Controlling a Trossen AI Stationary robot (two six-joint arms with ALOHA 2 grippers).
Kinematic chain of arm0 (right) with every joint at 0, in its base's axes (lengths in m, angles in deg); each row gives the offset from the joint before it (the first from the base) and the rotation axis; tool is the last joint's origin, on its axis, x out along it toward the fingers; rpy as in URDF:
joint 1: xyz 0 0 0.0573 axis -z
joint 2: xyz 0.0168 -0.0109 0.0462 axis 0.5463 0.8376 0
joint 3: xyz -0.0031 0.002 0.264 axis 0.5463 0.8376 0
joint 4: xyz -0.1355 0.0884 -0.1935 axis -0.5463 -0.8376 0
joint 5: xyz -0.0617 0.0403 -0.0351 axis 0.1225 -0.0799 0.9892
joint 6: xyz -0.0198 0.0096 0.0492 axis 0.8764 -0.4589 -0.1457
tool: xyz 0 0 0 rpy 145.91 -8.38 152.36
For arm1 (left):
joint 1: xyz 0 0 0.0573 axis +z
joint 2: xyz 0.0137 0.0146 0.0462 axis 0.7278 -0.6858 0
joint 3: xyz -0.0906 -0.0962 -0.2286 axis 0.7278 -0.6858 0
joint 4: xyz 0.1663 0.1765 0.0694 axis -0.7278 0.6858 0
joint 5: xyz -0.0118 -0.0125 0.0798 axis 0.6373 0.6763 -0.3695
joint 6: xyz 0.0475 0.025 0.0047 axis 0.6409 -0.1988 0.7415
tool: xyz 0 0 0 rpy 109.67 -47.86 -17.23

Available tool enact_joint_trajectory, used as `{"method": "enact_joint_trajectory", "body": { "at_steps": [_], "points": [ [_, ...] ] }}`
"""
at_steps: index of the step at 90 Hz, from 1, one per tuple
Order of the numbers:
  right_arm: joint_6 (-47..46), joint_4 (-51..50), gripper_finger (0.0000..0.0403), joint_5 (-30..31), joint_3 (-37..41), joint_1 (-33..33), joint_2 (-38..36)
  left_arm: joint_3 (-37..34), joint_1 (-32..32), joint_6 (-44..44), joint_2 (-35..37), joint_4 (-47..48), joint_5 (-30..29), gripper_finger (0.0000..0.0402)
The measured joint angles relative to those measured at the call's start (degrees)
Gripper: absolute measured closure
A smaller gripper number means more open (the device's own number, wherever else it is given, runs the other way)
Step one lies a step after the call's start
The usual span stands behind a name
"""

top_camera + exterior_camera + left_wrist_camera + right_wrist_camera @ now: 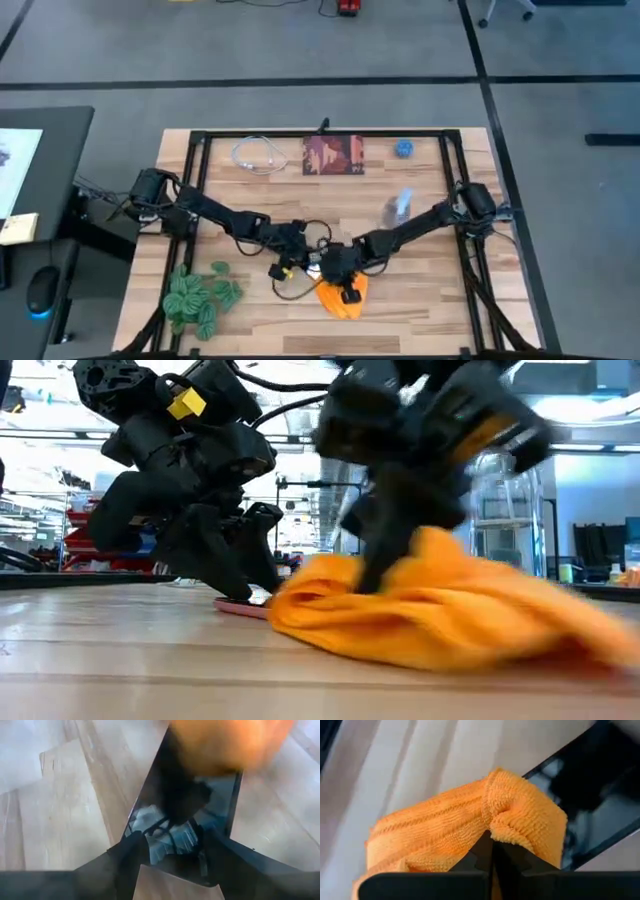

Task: Apply microfiber cloth
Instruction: Wipe the pink cellphone using microfiber cloth

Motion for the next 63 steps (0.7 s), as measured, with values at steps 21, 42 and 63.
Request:
{"method": "enact_joint_trajectory", "body": {
  "at_steps": [21,42,63],
  "points": [
    [-8.8,-15.4,0.0403,-0.5,0.4,-7.0,-3.7,-0.1,0.1,-0.2,0.1,0.7,-1.1,0.0203],
    [-16.8,-31.4,0.0403,12.1,0.7,-12.6,-11.8,-0.2,0.3,-4.1,2.5,0.9,-2.8,0.0203],
    [-21.9,-23.5,0.0403,20.2,11.8,-14.0,-26.6,-0.4,0.7,-5.0,12.5,4.6,-4.6,0.0203]
  ]
}}
